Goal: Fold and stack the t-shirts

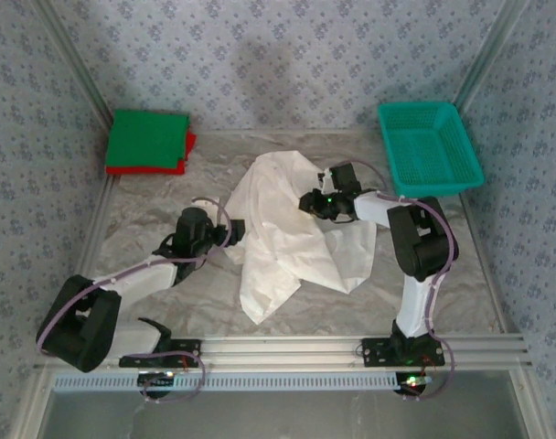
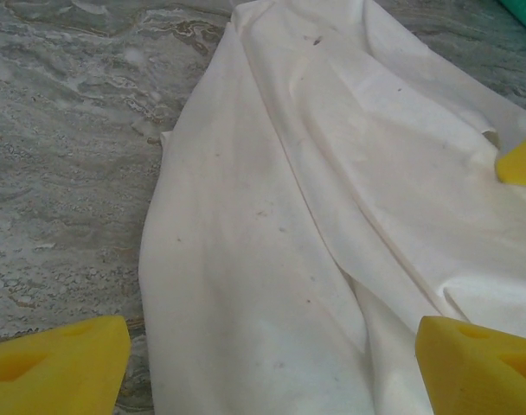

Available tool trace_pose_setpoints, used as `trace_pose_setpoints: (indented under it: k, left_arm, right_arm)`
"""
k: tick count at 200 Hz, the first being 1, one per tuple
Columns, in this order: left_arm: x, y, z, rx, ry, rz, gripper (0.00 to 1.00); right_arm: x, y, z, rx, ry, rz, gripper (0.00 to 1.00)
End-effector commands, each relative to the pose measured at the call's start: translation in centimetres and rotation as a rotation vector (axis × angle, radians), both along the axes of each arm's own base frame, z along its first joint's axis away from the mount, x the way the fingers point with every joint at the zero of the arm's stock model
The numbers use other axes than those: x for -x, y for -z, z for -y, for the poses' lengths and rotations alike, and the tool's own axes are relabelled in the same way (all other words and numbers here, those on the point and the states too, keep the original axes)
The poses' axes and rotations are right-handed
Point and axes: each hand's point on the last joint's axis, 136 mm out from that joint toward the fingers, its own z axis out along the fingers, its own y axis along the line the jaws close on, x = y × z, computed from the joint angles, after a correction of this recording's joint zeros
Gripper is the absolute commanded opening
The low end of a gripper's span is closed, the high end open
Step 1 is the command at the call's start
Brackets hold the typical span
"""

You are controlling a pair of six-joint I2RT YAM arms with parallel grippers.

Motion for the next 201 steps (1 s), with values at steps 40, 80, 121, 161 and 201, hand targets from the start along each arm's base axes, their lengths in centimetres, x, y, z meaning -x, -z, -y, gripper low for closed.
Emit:
trace_pose_setpoints:
  k: [40,80,121,161,201]
  left_arm:
    - [-0.2,-1.4,-1.3,0.004,-0.064,0.059,0.83]
    - [0.2,-1.6,-2.0,-0.016,-0.081,0.066,0.83]
    - [0.3,-1.5,-2.2,-0.029,-0.082,0.062,0.83]
    - [1.5,-0.6,-1.5,-0.036,-0.02,-0.017,0.83]
    - [6.4,-2.2,0.2,-0.013,0.092,-0.106,0.83]
  right_arm:
    - [-0.2,-7.9,2.9,0.02,0.053,0.12,0.0]
    - [0.4,-12.2,9.5,0.118,0.191,0.165,0.0]
    - [1.7,-10.7,16.8,0.291,0.34,0.097,0.0]
    - [1.8,-9.0,21.1,0.476,0.437,0.086,0.09]
    - [1.6,-10.9,19.2,0.456,0.368,0.15,0.4]
